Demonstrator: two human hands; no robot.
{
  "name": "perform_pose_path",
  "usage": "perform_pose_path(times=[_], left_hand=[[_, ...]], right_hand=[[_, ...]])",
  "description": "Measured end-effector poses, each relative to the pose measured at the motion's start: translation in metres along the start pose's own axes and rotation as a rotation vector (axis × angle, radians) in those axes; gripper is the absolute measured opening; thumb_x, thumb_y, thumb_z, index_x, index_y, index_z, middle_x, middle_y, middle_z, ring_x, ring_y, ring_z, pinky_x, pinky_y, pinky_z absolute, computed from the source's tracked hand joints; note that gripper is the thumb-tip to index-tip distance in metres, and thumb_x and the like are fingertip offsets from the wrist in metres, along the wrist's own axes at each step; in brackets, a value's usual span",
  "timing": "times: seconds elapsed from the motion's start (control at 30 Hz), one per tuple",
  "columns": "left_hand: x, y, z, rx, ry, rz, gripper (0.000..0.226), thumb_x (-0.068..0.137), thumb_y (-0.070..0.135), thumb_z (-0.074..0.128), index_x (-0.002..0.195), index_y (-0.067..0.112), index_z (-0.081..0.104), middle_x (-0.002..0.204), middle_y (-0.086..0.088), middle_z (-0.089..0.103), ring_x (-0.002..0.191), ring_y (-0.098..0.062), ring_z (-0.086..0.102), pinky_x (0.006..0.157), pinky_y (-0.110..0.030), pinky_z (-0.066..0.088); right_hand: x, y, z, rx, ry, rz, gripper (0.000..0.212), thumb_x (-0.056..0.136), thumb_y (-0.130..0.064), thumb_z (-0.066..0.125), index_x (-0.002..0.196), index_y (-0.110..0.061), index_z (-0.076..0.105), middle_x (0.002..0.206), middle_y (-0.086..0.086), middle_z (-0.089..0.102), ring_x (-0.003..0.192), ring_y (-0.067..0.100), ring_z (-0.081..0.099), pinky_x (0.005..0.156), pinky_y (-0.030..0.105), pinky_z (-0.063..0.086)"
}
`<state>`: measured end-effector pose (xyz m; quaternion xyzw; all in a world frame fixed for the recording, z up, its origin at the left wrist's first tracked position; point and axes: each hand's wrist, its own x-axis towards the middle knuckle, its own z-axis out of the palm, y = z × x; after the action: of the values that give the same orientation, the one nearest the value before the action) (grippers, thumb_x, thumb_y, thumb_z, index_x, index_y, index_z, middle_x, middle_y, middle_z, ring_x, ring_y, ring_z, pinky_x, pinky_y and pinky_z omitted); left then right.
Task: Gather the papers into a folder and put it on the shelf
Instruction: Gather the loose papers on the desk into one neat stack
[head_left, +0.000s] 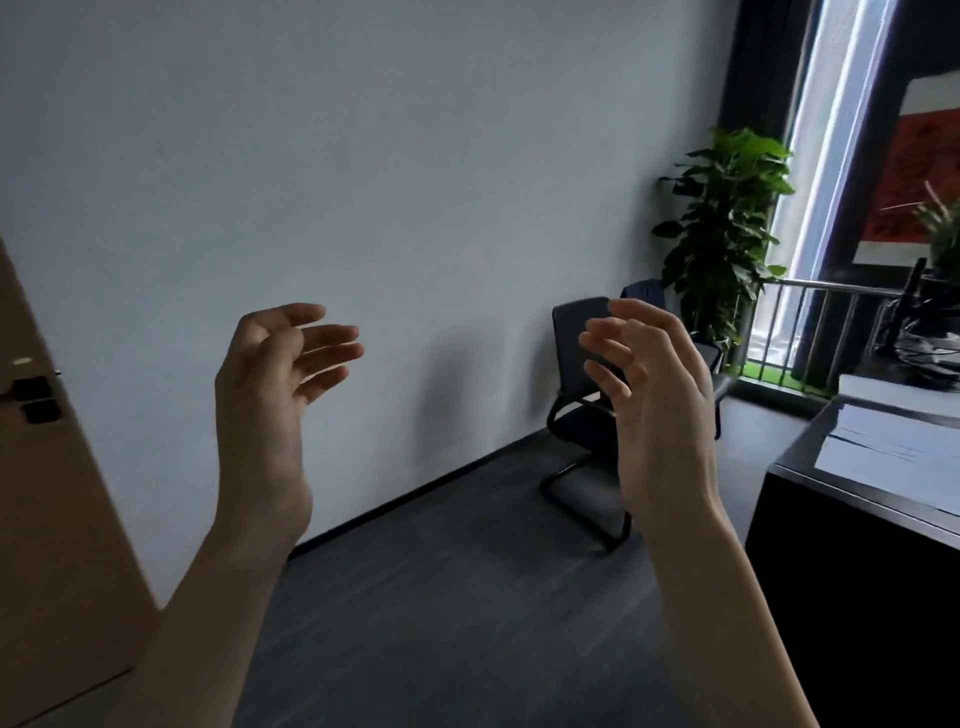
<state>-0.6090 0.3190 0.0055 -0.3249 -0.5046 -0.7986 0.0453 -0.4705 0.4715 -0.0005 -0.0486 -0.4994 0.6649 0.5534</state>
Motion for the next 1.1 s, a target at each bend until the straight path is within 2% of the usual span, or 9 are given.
perform_pose_path(times=[0.23,0.5,0.63,0.77,0.87,0.97,1.1], left_hand=[[0.133,-0.109,0.044,-0.08,-0.12,-0.063,0.023,0.078,0.021,0.036,0.087,0.024,0.057,0.086,-0.002,0.068,0.083,-0.015,0.068,0.075,-0.025,0.05],[0.247,-0.253,0.137,-0.166,-0.254,-0.145,0.021,0.079,0.022,0.037,0.088,0.023,0.056,0.088,-0.001,0.067,0.08,-0.014,0.067,0.072,-0.024,0.049],[0.303,-0.322,0.214,-0.22,-0.31,-0.146,0.02,0.081,0.021,0.037,0.088,0.021,0.055,0.088,-0.001,0.066,0.08,-0.013,0.067,0.073,-0.023,0.05],[0.359,-0.38,0.298,-0.258,-0.367,-0.198,0.021,0.089,0.014,0.033,0.09,0.019,0.054,0.088,-0.001,0.066,0.075,-0.009,0.067,0.078,-0.028,0.049],[0.389,-0.422,0.351,-0.3,-0.425,-0.225,0.019,0.079,0.021,0.038,0.089,0.02,0.055,0.084,0.003,0.068,0.078,-0.01,0.068,0.075,-0.025,0.05],[0.415,-0.465,0.405,-0.36,-0.477,-0.261,0.019,0.08,0.019,0.037,0.086,0.021,0.056,0.074,0.008,0.071,0.079,-0.01,0.068,0.072,-0.021,0.051],[0.436,-0.519,0.477,-0.418,-0.549,-0.315,0.02,0.076,0.02,0.037,0.084,0.021,0.056,0.074,0.006,0.07,0.077,-0.012,0.068,0.07,-0.02,0.051]], right_hand=[[0.12,0.087,0.011,-0.095,0.107,-0.043,0.016,0.085,-0.014,0.05,0.084,-0.023,0.063,0.083,-0.003,0.066,0.087,0.012,0.062,0.078,0.025,0.045],[0.257,0.172,-0.041,-0.213,0.246,-0.127,0.017,0.076,-0.022,0.051,0.088,-0.022,0.063,0.085,-0.004,0.066,0.086,0.01,0.063,0.071,0.019,0.046],[0.346,0.207,-0.079,-0.244,0.304,-0.186,0.018,0.074,-0.024,0.051,0.087,-0.023,0.063,0.085,-0.003,0.067,0.086,0.01,0.063,0.073,0.021,0.045],[0.435,0.23,-0.12,-0.283,0.405,-0.204,0.02,0.073,-0.024,0.05,0.088,-0.023,0.064,0.083,-0.005,0.068,0.085,0.01,0.064,0.075,0.024,0.046],[0.486,0.245,-0.152,-0.325,0.46,-0.219,0.016,0.081,-0.019,0.05,0.089,-0.023,0.063,0.084,-0.005,0.068,0.084,0.009,0.063,0.075,0.023,0.046],[0.53,0.256,-0.185,-0.367,0.511,-0.237,0.018,0.085,-0.016,0.048,0.088,-0.024,0.063,0.084,-0.005,0.067,0.086,0.01,0.063,0.077,0.024,0.047],[0.581,0.268,-0.231,-0.421,0.627,-0.256,0.02,0.088,-0.011,0.046,0.089,-0.022,0.062,0.084,-0.005,0.067,0.085,0.008,0.064,0.076,0.022,0.049]])
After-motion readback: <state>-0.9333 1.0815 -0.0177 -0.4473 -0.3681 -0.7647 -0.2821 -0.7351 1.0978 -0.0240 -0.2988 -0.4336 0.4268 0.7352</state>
